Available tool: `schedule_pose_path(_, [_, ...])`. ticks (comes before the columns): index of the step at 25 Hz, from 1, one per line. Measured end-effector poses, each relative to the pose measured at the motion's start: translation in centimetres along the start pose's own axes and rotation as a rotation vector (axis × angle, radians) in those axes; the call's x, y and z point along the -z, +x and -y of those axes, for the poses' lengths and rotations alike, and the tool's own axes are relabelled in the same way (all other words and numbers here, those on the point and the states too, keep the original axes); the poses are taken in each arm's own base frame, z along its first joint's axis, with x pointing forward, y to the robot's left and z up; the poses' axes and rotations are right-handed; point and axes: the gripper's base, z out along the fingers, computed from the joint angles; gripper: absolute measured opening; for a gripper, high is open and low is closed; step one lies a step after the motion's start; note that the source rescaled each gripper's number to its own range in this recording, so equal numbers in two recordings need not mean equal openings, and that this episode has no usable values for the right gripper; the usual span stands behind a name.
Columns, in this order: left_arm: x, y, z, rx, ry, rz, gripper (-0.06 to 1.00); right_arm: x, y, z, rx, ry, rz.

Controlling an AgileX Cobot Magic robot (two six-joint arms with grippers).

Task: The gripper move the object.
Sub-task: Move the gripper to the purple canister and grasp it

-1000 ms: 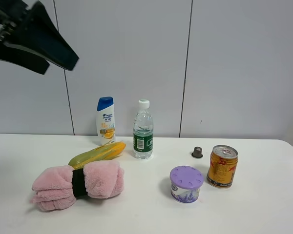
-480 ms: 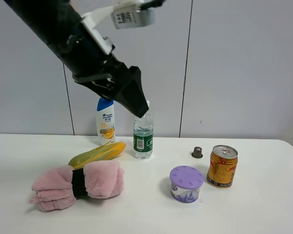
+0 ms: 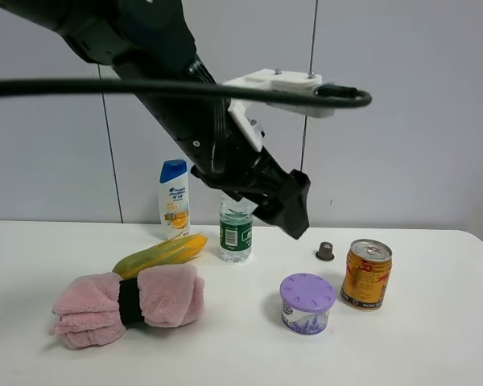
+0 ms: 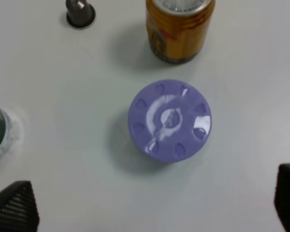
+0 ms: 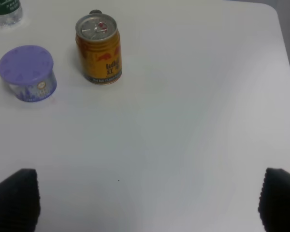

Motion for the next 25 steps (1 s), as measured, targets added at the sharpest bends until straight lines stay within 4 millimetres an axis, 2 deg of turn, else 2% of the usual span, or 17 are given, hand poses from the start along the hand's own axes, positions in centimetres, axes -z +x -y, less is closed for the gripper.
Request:
schedule_pose_path(11, [-6.2,1.4,1.5,0.044,-0.004,0.020,1.00,0.0,0.0,0.0,0.000,0.000,0.000])
schedule_pose_path(17, [-8.6,2.2,1.6,0.061,-0.013,0.027,1.00,0.0,0.0,0.0,0.000,0.000,0.000])
schedule_pose_path(25, [-10.8,1.9,1.5,0.057,-0.017,0.033,1.00,0.0,0.0,0.0,0.000,0.000,0.000])
